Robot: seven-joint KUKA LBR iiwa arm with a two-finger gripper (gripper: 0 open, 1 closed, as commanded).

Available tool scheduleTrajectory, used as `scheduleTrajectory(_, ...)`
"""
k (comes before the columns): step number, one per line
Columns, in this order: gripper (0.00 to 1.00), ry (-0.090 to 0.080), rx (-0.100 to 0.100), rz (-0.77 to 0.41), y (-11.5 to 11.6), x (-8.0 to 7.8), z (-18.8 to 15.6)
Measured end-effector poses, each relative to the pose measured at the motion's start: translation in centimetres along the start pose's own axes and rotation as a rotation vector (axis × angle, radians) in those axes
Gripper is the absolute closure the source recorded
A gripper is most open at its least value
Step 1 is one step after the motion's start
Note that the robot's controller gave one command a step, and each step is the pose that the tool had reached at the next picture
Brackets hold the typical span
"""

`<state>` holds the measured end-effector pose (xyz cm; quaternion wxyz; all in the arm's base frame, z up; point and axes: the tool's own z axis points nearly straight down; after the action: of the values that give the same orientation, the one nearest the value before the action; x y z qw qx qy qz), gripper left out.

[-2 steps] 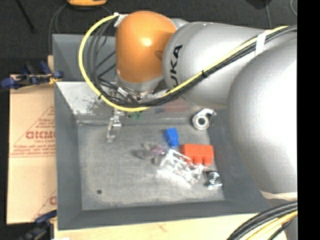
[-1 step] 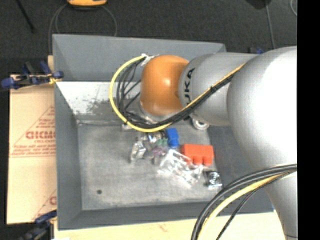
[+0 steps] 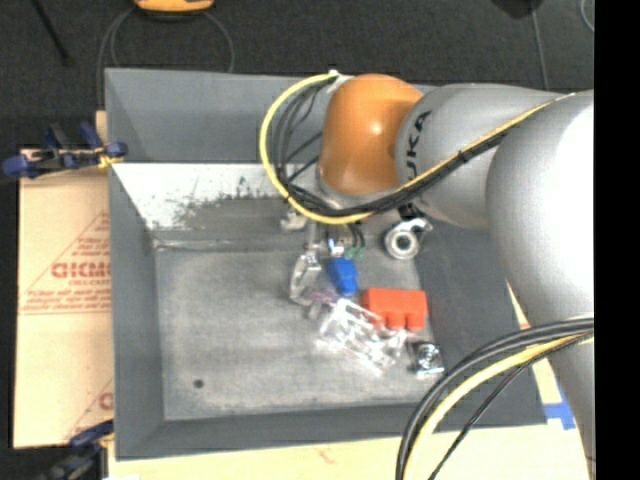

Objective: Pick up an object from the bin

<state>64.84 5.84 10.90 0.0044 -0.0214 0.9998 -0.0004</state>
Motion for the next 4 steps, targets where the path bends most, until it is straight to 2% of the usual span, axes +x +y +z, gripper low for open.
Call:
scheduleTrajectory(1,0.0,0.007,-0.001,0.109,-3.0,2.5,0.7)
scheduleTrajectory(2,0.0,-0.001,-0.003,0.058,-3.7,3.1,3.1)
scheduleTrajectory(3,0.0,0.001,-0.002,0.059,-3.8,2.9,2.9)
scheduleTrajectory(4,1.0,0.007,-0.003,0.061,-3.7,2.8,2.6)
